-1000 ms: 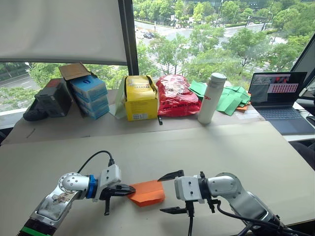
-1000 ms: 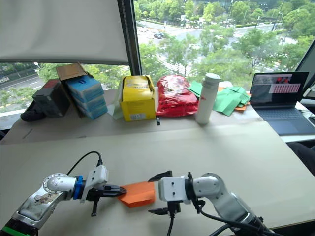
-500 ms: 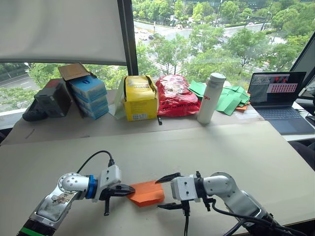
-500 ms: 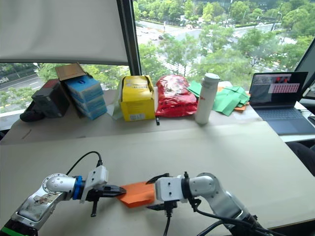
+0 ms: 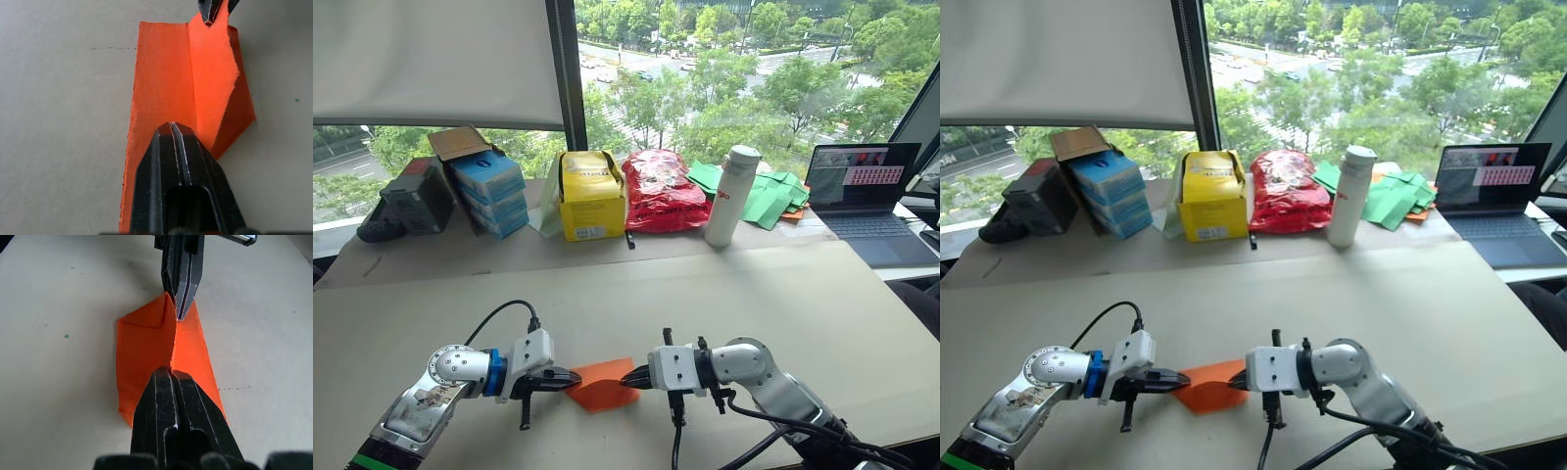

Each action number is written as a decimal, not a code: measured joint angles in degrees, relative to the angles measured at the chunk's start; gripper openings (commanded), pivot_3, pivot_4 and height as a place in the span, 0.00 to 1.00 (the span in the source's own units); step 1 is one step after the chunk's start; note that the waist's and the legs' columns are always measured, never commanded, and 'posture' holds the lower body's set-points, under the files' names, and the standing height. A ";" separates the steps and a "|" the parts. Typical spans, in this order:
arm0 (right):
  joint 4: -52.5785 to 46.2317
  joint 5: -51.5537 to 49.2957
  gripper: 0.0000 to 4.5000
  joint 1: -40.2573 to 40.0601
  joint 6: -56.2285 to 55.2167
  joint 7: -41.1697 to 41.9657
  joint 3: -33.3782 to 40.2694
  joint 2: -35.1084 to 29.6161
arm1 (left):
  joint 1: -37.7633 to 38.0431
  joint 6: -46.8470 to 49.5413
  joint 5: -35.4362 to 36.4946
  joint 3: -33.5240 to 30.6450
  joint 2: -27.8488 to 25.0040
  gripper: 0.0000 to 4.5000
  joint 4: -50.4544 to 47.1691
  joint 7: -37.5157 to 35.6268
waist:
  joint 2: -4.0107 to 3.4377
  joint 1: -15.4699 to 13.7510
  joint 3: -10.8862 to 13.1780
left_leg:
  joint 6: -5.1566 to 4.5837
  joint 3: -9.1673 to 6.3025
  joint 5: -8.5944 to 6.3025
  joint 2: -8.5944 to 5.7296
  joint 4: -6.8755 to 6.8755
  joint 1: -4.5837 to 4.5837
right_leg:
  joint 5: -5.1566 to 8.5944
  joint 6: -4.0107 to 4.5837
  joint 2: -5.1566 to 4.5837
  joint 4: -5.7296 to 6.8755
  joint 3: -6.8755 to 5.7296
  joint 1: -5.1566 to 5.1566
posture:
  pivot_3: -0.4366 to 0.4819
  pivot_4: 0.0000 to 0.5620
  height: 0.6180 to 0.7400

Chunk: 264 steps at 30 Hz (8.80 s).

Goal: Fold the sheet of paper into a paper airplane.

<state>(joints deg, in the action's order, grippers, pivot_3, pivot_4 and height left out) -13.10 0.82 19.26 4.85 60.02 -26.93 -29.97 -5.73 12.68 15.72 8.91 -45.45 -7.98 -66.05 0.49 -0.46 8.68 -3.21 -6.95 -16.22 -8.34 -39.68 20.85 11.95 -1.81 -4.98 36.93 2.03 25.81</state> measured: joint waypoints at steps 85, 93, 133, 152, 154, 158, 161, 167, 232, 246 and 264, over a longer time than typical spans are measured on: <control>5.44 0.25 0.01 9.18 16.80 2.30 -7.44 4.72 | 3.61 6.57 -0.23 1.33 0.07 0.00 -8.40 3.64 | -0.04 0.74 -0.02 | 0.17 0.24 -0.44 0.63 0.69 -0.90 | -0.09 0.12 0.59 -0.88 0.16 -0.71 | 0.48 0.27 0.98; 3.14 0.24 0.01 8.77 18.14 2.42 -7.40 1.41 | 3.28 4.47 -0.91 2.37 0.01 0.00 -7.02 3.80 | -0.16 0.48 -0.12 | 0.10 0.30 -0.48 0.63 0.71 -1.04 | -0.09 0.12 0.58 -0.95 0.16 -0.76 | 0.48 0.27 0.98; 5.73 -1.13 0.01 11.26 22.77 -1.02 -6.58 2.84 | 0.16 5.07 -1.33 3.73 0.28 0.00 -5.48 3.42 | -0.23 -0.09 -0.14 | -0.07 0.50 -0.82 1.08 0.83 -1.59 | -0.13 0.19 0.67 -1.11 -0.23 -1.31 | 0.48 0.27 0.98; 4.38 0.03 0.01 11.34 24.18 -0.27 -7.11 2.52 | -2.89 5.17 -4.72 7.28 4.58 0.00 -4.70 4.92 | -0.25 -0.26 -0.15 | -0.09 0.50 -0.86 1.06 0.82 -1.65 | -0.12 0.18 0.64 -1.19 -0.26 -1.45 | 0.48 0.27 0.98; 4.20 0.12 0.01 11.38 24.36 -0.34 -7.18 2.58 | -2.42 4.73 -4.91 7.29 4.21 0.00 -4.71 4.83 | -0.24 -0.22 -0.16 | -0.09 0.50 -0.86 1.07 0.82 -1.66 | -0.12 0.18 0.65 -1.19 -0.26 -1.45 | 0.48 0.27 0.98; 3.89 0.16 0.01 11.45 24.59 -0.45 -7.46 2.70 | -1.28 3.68 -4.90 6.71 2.74 0.00 -5.13 4.66 | -0.25 -0.07 -0.17 | -0.08 0.50 -0.86 1.10 0.86 -1.67 | -0.12 0.18 0.65 -1.19 -0.28 -1.42 | 0.48 0.27 0.98; 3.62 0.15 0.01 11.42 24.95 -0.45 -7.67 2.73 | 0.43 2.87 -4.80 5.47 1.17 0.00 -6.14 4.61 | -0.26 0.42 -0.19 | -0.03 0.51 -0.89 1.15 0.91 -1.68 | -0.12 0.18 0.65 -1.19 -0.30 -1.35 | 0.48 0.27 0.98; 3.77 0.15 0.01 11.55 25.14 -0.44 -7.98 3.00 | 6.06 1.59 -4.12 1.84 -3.26 0.00 -8.49 4.08 | -0.33 1.17 -0.23 | 0.00 0.51 -0.90 1.24 1.10 -1.83 | -0.10 0.17 0.65 -1.17 -0.34 -1.38 | 0.48 0.27 0.98; 6.69 -13.81 0.01 10.24 27.40 1.67 -0.96 8.20 | 19.39 28.90 28.59 -28.51 -6.13 1.00 -18.72 5.68 | 0.20 1.26 0.16 | 0.93 0.88 -0.38 1.49 1.25 -0.54 | -0.68 1.21 0.58 -1.06 -1.16 0.29 | 0.48 0.27 0.98; 7.31 17.95 0.01 5.45 -23.93 -24.90 1.55 3.13 | 7.13 33.63 36.40 -32.60 -1.88 1.00 -13.52 13.91 | 0.23 1.34 0.14 | 0.93 0.99 -0.39 1.43 0.93 -0.53 | -0.69 1.20 0.63 -0.81 -1.21 0.34 | 0.48 0.27 0.98; 15.02 25.91 0.07 2.33 -43.21 -24.18 -6.35 -0.80 | 8.28 34.01 36.23 -31.45 -1.78 1.00 -13.55 14.37 | 0.28 1.31 0.15 | 0.99 1.00 -0.34 1.49 0.86 -0.59 | -0.69 1.23 0.69 -0.80 -1.13 0.24 | 0.48 0.27 0.98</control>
<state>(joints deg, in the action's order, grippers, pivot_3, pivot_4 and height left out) 1.93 26.73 21.59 -38.36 35.84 -33.28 -30.77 2.55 46.69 51.95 -22.53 -47.23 -21.53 -51.68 0.77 0.85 8.83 -2.22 -5.95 -16.56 -6.85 -38.82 20.26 11.26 -0.58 -4.29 36.13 0.90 26.05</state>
